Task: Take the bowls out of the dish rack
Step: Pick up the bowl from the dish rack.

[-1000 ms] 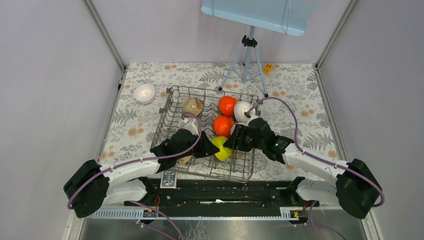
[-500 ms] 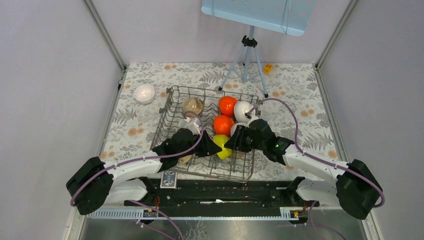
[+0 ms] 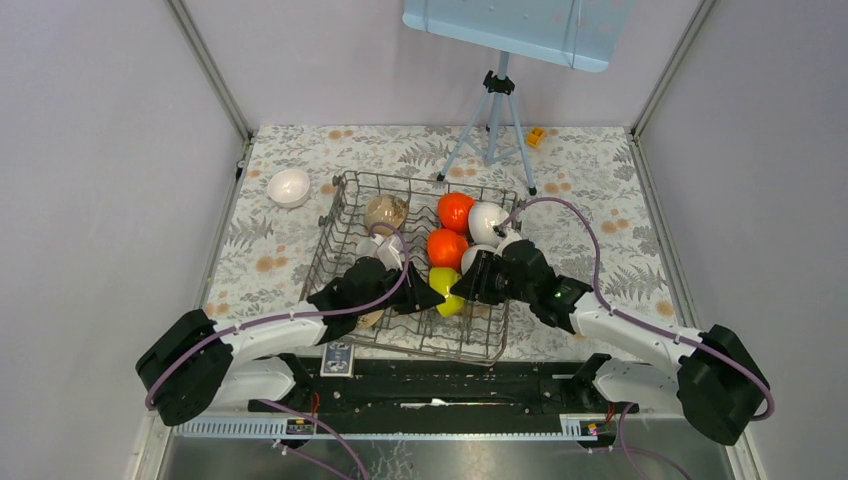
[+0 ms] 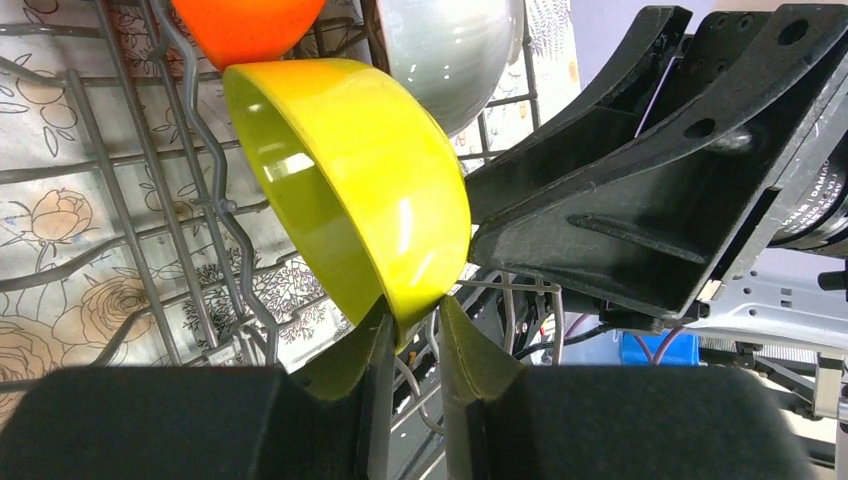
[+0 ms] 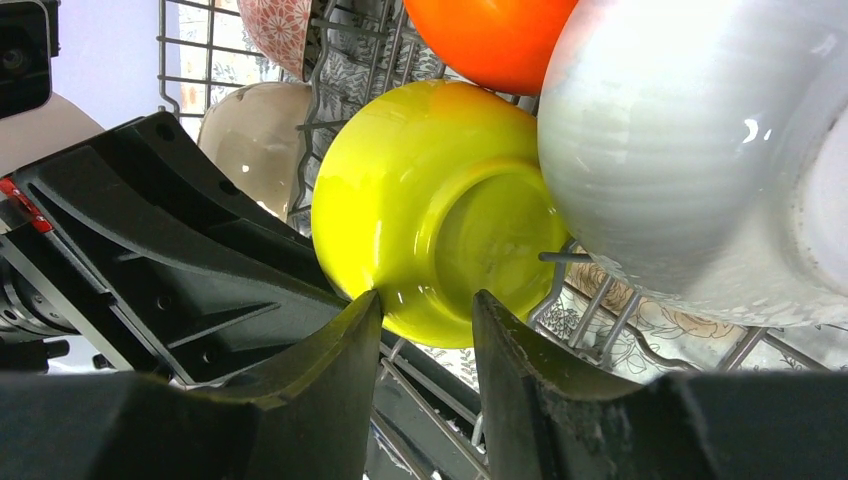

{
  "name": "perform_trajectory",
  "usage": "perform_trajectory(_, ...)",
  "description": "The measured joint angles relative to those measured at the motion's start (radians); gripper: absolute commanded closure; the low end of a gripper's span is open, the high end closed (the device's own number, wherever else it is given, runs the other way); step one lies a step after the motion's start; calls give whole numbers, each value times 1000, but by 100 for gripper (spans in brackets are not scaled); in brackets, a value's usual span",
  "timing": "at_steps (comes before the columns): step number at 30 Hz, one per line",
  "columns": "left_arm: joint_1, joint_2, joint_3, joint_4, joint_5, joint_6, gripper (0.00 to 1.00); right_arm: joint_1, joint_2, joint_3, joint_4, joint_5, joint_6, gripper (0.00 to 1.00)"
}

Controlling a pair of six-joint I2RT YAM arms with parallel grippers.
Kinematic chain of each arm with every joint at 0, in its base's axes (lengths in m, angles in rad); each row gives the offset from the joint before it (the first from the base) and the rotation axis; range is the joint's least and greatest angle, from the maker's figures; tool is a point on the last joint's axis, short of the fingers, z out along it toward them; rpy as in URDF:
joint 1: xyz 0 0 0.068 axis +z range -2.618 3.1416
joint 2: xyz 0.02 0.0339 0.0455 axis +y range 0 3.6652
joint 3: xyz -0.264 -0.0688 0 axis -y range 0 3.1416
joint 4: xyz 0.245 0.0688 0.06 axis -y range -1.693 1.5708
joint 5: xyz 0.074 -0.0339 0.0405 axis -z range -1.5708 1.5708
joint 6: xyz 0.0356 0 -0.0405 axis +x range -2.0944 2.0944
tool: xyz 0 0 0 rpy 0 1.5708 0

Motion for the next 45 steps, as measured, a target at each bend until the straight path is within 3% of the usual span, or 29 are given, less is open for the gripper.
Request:
perform_trajectory(11,-1,-48,-32,73,36,-3,100,0,-51,-15,-2,3,0,42)
perform_trajectory(22,-6,-92,-51,90,45,-5,100,0,-108,-25,-2,3,0,39)
perform_trajectory(31,-6,-124,-51,91,59,-1,100,0,-183,-31,-34,2,-6,12)
perform_trajectory(39,-6,-173,-37,77,96,32,100,0,-252,101,-188,6,-88,8)
perform_trajectory(45,-6,-222,29,2,111,92,100,0,-283,290,-347,19,-195,6)
